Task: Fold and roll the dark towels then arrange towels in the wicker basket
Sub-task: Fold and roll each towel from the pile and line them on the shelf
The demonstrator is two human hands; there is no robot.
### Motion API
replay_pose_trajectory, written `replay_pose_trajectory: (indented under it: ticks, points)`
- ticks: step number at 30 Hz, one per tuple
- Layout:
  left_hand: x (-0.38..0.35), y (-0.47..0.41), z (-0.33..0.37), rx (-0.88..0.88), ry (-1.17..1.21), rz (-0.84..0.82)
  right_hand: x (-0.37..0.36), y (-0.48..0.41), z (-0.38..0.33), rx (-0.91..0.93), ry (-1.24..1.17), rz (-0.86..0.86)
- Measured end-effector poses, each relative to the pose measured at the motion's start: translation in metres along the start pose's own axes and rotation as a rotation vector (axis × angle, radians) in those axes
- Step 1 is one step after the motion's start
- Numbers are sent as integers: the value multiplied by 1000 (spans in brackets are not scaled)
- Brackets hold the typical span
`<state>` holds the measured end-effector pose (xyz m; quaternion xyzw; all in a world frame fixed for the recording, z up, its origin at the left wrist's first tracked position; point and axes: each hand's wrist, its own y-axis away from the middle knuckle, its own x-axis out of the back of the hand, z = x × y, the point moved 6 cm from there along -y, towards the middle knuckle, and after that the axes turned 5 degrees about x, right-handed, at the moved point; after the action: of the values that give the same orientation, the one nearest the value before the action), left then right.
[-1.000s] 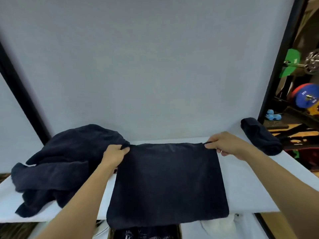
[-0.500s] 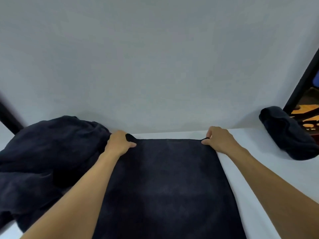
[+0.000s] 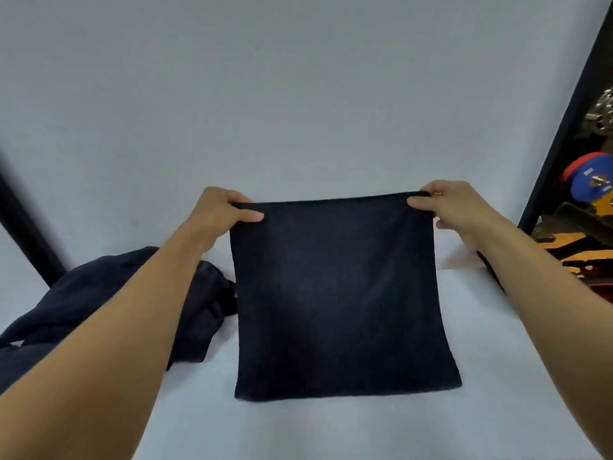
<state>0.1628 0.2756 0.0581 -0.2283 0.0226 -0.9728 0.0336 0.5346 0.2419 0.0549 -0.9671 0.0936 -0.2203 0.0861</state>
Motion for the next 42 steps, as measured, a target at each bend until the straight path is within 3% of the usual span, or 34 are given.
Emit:
replay_pose_trajectory:
  ticks: [5,10,13,18,20,22,24,27,33,39,42]
  points:
    - [54,31,93,-269,143,84,58,24,-98,272,-108,224]
    - [60,63,97,-290,72,-65,71,65,-102,312,-66,155]
    - [42,83,58,-193,-120,-228,59,91,-56,161,41,-20]
    - [-13,127,-44,86,-578,-653,5,155,39,-134,524,-592]
    - [-28,139,-67,207,-611,-789,-6,174,56,-213,512,-731]
    - [-34,139,-70,258,-549,-842,-6,174,56,-232,437,-754]
    - [-34,126,-63,251,-453,-779,2,158,52,-215,339,-654]
    - [-31,88,-52,167,-318,-524,12,119,49,-165,228,-431]
    - [-58,6,-78,72,-358,-101,-8,37,83,-114,222,-148]
    - [-92,-28,-135,106,-528,42,-55,-5,147,-60,725,-152]
    - [-129,-13,-116,-240,-837,137,-75,3,139,144,955,16]
